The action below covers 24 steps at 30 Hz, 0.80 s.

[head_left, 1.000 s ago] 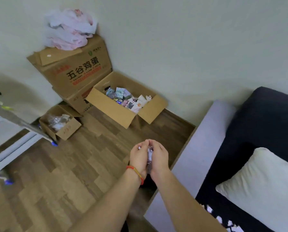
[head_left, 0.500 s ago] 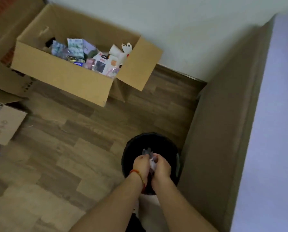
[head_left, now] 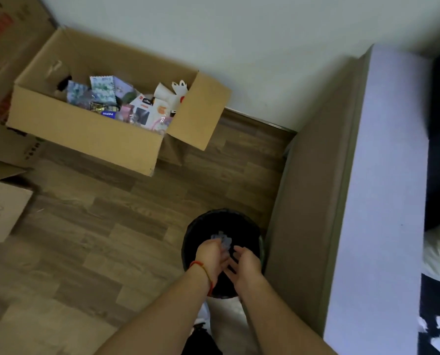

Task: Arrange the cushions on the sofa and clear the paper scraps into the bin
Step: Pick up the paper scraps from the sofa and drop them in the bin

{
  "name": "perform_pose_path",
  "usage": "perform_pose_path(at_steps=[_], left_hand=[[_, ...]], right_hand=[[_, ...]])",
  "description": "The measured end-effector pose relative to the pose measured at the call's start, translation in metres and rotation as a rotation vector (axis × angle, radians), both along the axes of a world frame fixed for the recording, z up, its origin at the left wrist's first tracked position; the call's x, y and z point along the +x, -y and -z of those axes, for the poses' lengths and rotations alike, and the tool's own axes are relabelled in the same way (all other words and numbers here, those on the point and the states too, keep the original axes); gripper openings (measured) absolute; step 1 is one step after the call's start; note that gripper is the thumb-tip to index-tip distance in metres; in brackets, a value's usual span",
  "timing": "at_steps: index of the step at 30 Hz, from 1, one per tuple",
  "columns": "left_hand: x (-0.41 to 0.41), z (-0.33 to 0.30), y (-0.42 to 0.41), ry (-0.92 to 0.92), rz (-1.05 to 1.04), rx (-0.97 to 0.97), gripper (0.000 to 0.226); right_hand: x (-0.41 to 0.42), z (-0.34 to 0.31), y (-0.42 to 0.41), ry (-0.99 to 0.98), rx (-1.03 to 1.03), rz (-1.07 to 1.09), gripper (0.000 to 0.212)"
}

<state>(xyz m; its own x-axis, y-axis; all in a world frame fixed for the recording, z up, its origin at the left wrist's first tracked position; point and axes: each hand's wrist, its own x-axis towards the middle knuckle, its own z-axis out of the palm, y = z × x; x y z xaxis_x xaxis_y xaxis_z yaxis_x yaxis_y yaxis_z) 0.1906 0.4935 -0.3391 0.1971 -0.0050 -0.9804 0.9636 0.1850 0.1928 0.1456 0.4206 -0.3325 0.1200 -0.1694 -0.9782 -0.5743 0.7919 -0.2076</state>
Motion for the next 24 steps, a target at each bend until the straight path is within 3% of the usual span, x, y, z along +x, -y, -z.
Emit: perform_pose_path(at_steps=[4, 7, 12, 18, 24], left_hand=[[0.004, -0.055, 0.016, 0.164, 0.009, -0.014, 0.027], [0.011, -0.118, 0.042, 0.324, 0.107, 0.009, 0.024], [0.009, -0.215, 0.094, 0.565, 0.114, -0.025, 0.015], [-0.035, -0.314, 0.17, 0.713, 0.187, -0.083, 0.011], [-0.107, -0.399, 0.274, 0.798, 0.444, -0.179, 0.022]], right_hand=[[0.011, -0.056, 0.013, 0.08, -0.06, -0.112, 0.027], [0.021, -0.117, 0.034, 0.239, -0.127, -0.207, 0.035], [0.016, -0.212, 0.089, 0.491, -0.234, -0.289, 0.03], [-0.044, -0.312, 0.172, 0.639, -0.366, -0.376, 0.027], [-0.133, -0.386, 0.282, 0.688, -0.547, -0.379, 0.026]])
